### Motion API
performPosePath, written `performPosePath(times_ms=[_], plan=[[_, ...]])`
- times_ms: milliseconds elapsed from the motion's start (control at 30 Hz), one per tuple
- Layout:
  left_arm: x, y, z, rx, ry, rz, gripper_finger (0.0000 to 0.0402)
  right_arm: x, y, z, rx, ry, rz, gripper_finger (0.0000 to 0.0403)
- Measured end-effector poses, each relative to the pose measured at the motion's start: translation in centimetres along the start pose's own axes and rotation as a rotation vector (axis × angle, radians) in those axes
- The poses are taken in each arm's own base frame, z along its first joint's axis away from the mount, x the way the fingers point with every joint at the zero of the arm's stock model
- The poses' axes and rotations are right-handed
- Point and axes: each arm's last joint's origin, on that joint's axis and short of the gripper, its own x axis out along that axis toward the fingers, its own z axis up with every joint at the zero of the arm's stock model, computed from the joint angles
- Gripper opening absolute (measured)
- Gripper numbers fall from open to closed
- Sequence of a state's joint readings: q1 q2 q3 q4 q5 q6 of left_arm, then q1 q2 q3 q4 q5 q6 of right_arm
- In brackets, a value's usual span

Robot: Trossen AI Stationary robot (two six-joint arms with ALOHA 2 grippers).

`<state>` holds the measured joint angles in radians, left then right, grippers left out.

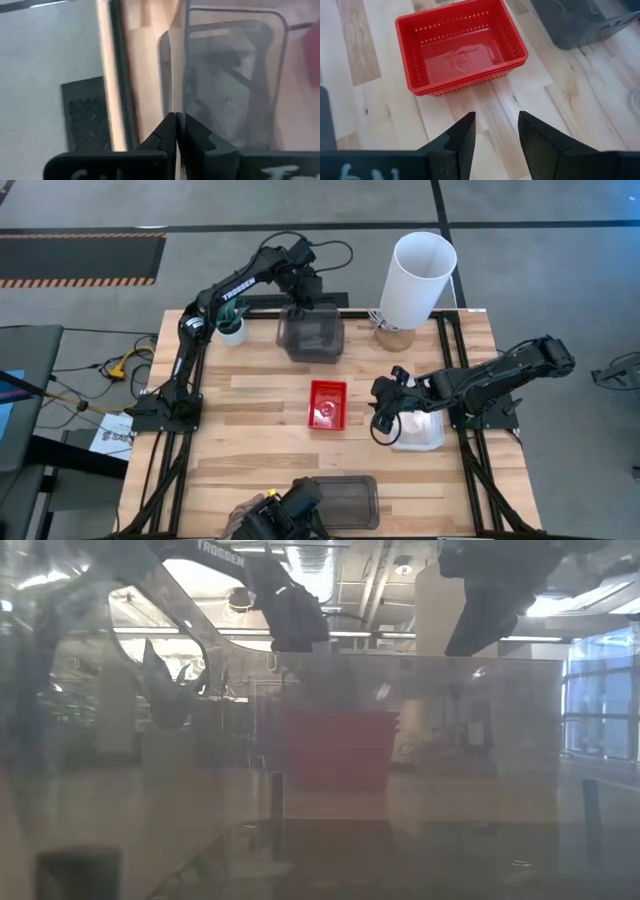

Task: Stack baskets by color
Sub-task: Stack the bottom left black bin on top of the top black bin

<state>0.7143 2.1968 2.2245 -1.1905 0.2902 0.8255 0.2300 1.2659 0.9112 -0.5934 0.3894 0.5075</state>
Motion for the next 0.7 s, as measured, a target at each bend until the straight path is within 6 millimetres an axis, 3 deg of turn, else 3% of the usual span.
performPosePath(times_ms=[700], plan=[[0.06, -0.65, -0.41, -0.210, 0.160, 0.065, 0.0000, 0.14, -0.18, -0.02, -0.036, 0.046, 0.059, 0.0168]])
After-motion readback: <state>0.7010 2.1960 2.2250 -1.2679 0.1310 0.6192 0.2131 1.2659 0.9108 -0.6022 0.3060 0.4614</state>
